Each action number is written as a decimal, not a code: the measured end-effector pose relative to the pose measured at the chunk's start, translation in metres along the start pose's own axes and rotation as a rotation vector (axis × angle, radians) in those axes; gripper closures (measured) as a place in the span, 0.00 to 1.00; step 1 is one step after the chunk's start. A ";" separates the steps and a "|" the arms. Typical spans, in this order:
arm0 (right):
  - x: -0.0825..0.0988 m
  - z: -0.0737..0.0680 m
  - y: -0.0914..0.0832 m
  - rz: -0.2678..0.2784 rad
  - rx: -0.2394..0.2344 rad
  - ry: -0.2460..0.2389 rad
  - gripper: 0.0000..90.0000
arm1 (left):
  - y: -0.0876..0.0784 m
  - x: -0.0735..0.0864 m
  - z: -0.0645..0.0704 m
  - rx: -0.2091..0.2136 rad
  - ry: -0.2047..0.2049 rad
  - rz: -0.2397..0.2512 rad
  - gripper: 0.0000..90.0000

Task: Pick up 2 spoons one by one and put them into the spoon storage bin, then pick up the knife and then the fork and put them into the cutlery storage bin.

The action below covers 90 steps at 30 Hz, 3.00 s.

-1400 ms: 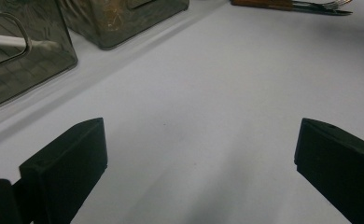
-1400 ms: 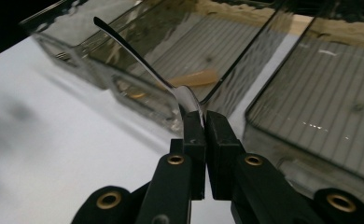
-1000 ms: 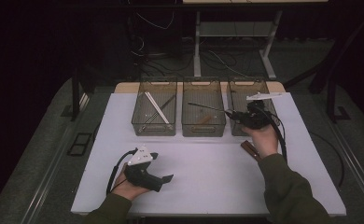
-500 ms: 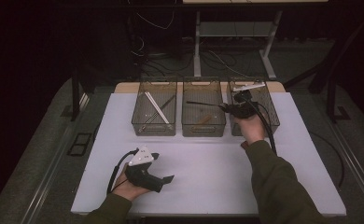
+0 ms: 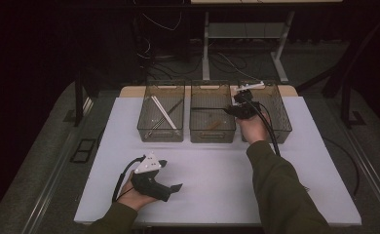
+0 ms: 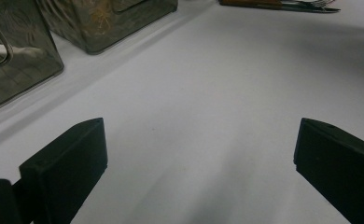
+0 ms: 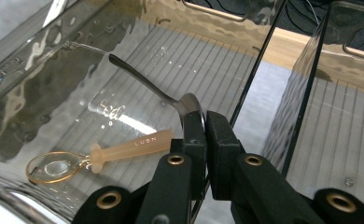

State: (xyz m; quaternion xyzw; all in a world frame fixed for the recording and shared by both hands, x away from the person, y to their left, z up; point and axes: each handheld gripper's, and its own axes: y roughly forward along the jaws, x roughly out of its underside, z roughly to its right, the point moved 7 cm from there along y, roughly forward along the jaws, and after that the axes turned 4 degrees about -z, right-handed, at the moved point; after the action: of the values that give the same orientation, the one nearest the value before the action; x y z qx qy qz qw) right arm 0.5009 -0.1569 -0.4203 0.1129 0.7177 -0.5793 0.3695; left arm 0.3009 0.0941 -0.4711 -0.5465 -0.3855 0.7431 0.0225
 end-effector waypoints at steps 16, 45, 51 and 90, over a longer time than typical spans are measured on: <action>0.004 -0.009 -0.017 0.059 -0.103 -0.033 0.55 | 0.000 0.002 0.002 0.035 0.009 -0.004 0.02; 0.064 -0.005 -0.069 0.116 -0.269 -0.118 0.48 | -0.002 0.007 0.000 0.032 0.030 -0.028 0.02; 0.087 -0.001 -0.072 0.098 -0.290 -0.120 0.48 | -0.004 0.006 0.000 0.031 0.029 -0.024 0.02; 0.169 0.057 -0.107 -0.044 -0.230 -0.142 0.56 | -0.011 0.010 -0.001 0.037 0.041 -0.022 0.02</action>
State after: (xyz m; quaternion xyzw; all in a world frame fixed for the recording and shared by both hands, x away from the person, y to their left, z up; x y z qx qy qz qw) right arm 0.3422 -0.2864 -0.4550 0.0125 0.7538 -0.5077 0.4170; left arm 0.2938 0.1068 -0.4723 -0.5571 -0.3772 0.7382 0.0485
